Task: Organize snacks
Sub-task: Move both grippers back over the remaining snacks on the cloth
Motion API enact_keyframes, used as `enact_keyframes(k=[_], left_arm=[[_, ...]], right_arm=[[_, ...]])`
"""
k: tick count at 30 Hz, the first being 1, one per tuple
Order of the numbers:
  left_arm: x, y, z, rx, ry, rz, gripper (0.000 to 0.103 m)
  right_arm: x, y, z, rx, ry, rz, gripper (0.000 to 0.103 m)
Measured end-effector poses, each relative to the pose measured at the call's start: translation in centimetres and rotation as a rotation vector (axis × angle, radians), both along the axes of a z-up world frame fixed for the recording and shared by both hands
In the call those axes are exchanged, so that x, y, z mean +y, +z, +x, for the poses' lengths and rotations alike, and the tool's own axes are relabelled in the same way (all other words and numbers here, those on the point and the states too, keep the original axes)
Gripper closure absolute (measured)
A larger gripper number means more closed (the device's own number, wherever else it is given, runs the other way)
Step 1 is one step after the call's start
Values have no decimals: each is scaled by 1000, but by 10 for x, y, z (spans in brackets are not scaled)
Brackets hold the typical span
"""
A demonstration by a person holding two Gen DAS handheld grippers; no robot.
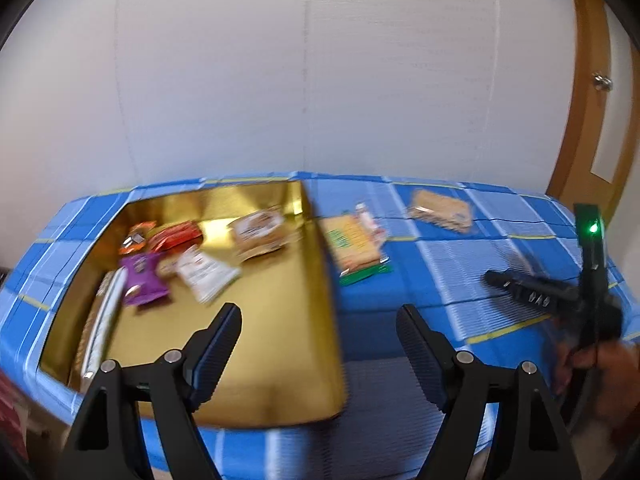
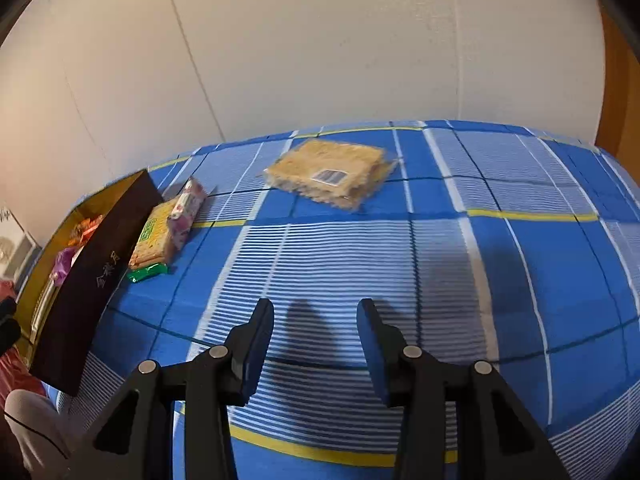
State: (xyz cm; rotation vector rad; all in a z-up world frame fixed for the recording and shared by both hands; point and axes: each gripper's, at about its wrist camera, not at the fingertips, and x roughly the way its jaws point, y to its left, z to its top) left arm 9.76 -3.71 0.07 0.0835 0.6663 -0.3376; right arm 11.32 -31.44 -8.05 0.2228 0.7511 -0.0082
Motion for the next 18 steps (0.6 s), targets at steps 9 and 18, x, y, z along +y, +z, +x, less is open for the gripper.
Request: enact_keyframes(k=[9, 18], left_arm=[[-83, 13, 49, 33, -70, 84, 23], [-131, -13, 132, 164, -15, 158, 41]], right_arm=[[-7, 3, -8, -31, -8, 71, 59], [-21, 1, -9, -25, -24, 139, 59]])
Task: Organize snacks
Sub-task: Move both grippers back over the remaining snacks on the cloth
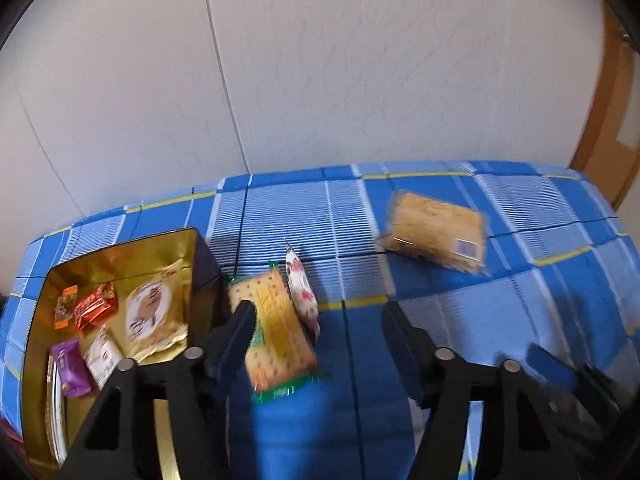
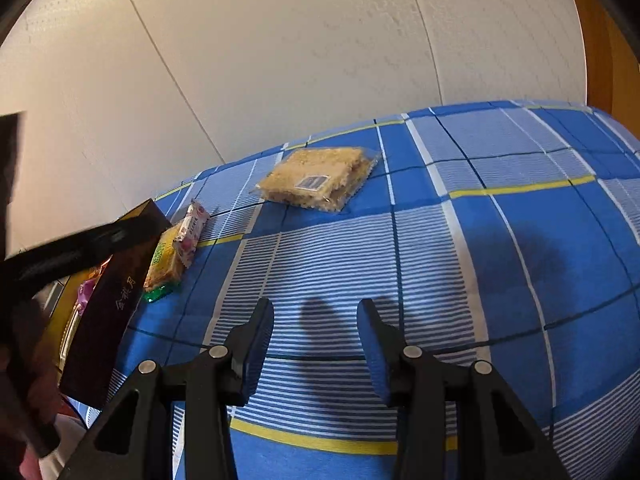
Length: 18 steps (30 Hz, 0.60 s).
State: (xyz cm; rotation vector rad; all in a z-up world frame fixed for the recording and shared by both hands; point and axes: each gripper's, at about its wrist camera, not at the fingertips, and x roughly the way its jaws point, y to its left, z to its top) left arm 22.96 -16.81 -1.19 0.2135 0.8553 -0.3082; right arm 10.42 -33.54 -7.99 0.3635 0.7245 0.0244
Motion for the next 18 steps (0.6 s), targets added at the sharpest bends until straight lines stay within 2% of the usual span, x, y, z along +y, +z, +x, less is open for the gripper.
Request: enact_keyframes(k=[4, 9, 12, 14, 18], left_arm=[[-13, -19, 27, 42, 37, 69, 45], [-24, -38, 35, 60, 38, 126, 84], [-32, -41, 27, 32, 27, 147, 93], [-38, -40, 12, 9, -4, 129, 97], [-48, -43, -17, -11, -45, 80, 97]], right_arm=[[-4, 0, -1, -5, 0, 16, 59], [-12, -2, -2, 3, -7, 69, 59], [-17, -3, -3, 1, -19, 99, 59], [-22, -2, -4, -7, -35, 114, 59], [-32, -2, -7, -18, -71, 148, 59]])
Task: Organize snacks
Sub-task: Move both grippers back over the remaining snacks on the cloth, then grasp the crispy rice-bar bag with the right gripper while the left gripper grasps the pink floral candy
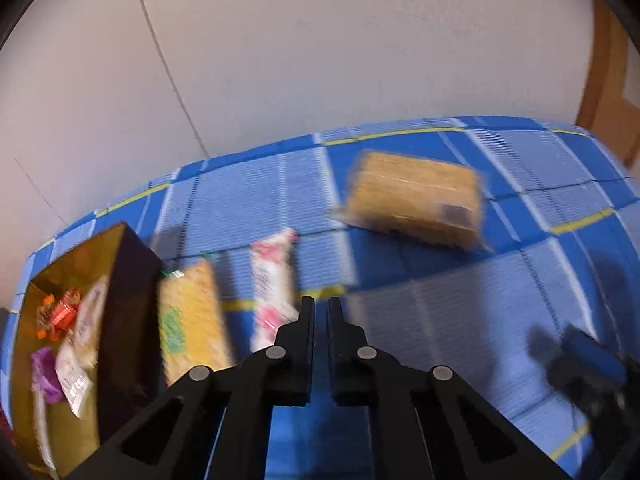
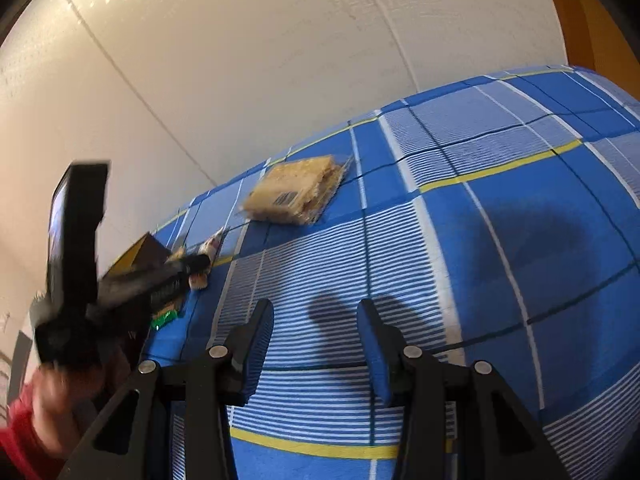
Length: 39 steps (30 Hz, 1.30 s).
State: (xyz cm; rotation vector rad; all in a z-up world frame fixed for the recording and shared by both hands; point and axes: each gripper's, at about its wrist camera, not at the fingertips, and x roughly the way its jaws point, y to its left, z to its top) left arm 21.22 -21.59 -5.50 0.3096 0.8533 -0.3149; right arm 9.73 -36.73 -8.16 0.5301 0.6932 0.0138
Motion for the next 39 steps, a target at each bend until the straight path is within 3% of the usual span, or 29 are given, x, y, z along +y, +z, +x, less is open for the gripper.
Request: enact_keyframes(k=[7, 15, 21, 25, 26, 28, 31, 34, 39], left_arm=[[7, -13, -34, -41, -8, -51, 97], [49, -16, -23, 49, 71, -268, 97], [48, -18, -37, 1, 54, -242, 96], [59, -19, -34, 28, 67, -309, 96], [60, -19, -34, 29, 67, -313, 96], [59, -20, -32, 30, 67, -315, 96], [62, -21, -31, 37, 68, -336, 96], [67, -22, -29, 51, 69, -373, 96], [68, -21, -30, 55, 69, -384, 96]], right_arm=[[-20, -4, -5, 4, -69, 64, 59], [-14, 1, -5, -6, -67, 23, 59], [9, 11, 10, -22, 35, -94, 57], [18, 32, 48, -11, 126, -253, 51], [18, 40, 61, -21, 150, -276, 39], [16, 54, 90, -17, 186, -315, 27], [13, 66, 138, 7, 238, -335, 25], [13, 54, 184, 123, 305, -337, 25], [19, 33, 198, 183, 375, -303, 24]])
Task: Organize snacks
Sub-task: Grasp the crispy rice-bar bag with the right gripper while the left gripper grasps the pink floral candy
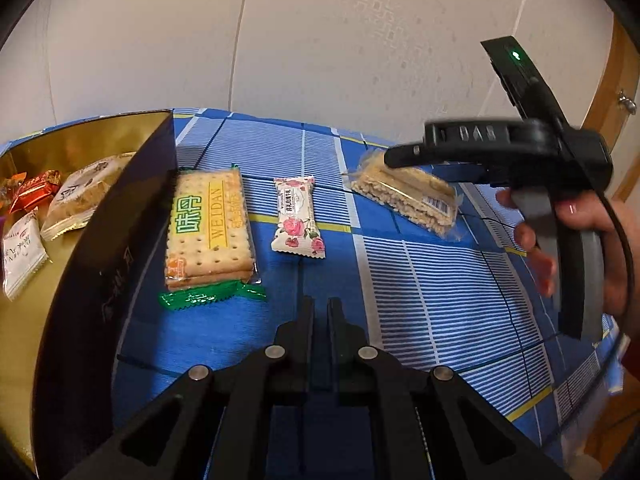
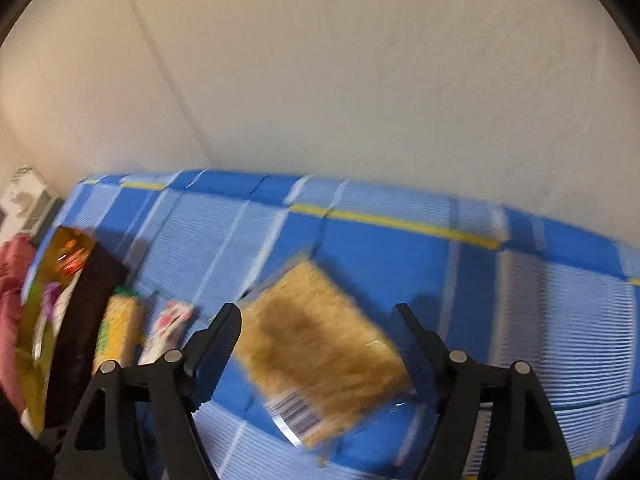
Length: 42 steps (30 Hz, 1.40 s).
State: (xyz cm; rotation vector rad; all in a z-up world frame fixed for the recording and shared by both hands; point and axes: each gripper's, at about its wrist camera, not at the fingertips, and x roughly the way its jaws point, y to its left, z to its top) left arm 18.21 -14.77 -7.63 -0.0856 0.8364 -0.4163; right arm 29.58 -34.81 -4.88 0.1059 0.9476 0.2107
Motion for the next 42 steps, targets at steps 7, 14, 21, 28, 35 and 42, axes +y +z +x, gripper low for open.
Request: enact_keyframes(k=[7, 14, 21, 28, 35, 42], left_arm=[[3, -2, 2, 9, 3, -26, 96], [-1, 0, 0, 1, 0, 2, 93], [-27, 21, 14, 9, 4, 71, 63], [-60, 25, 65, 46, 47, 257, 60], [-65, 11, 88, 41, 89, 349, 57], [-75, 7, 73, -29, 31, 365, 79]], right_arm=[[28, -10, -39, -55, 107, -187, 29], [16, -13, -101, -123, -69, -149, 29], [-4, -19, -159, -193, -328, -39, 29], [-22, -20, -168, -209, -341, 95, 28], [-30, -26, -164, -177, -342, 163, 26], [-26, -26, -163, -173, -342, 142, 26]])
